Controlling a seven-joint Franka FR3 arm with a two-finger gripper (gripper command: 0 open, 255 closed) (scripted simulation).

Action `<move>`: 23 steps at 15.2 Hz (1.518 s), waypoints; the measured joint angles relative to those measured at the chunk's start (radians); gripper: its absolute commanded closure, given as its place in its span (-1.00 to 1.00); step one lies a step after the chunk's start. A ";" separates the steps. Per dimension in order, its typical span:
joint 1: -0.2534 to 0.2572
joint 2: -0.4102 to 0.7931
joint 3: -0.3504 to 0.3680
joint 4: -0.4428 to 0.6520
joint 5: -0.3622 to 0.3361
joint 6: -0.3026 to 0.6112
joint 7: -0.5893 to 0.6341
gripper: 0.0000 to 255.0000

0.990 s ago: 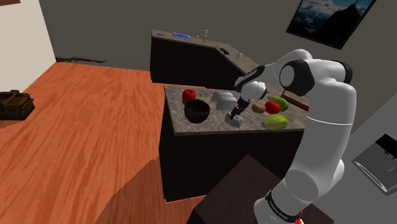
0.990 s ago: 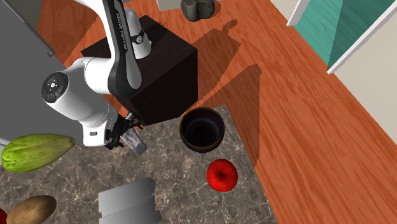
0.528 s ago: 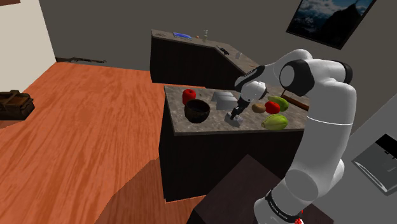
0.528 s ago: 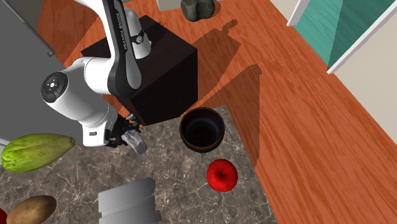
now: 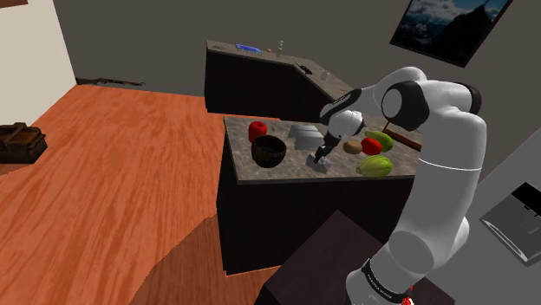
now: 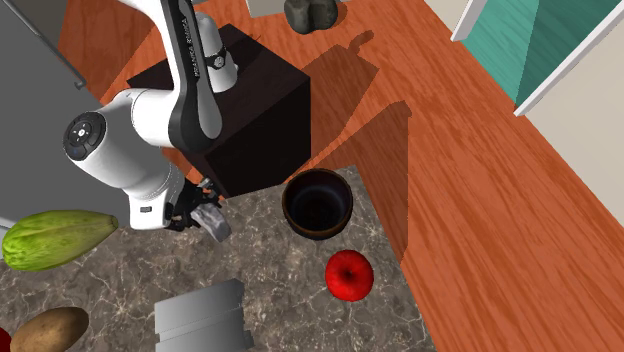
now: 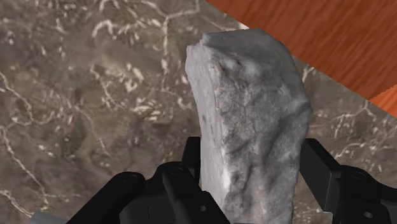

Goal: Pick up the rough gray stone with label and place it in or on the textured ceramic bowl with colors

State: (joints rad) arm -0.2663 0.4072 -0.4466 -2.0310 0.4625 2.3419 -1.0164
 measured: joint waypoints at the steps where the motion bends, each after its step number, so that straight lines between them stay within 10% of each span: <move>1: 0.003 -0.008 -0.003 0.000 -0.006 -0.007 0.006 1.00; 23: 0.045 -0.188 -0.064 0.072 -0.157 -0.225 0.129 1.00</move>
State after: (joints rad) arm -0.2213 0.2190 -0.5109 -1.9592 0.3055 2.1174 -0.8870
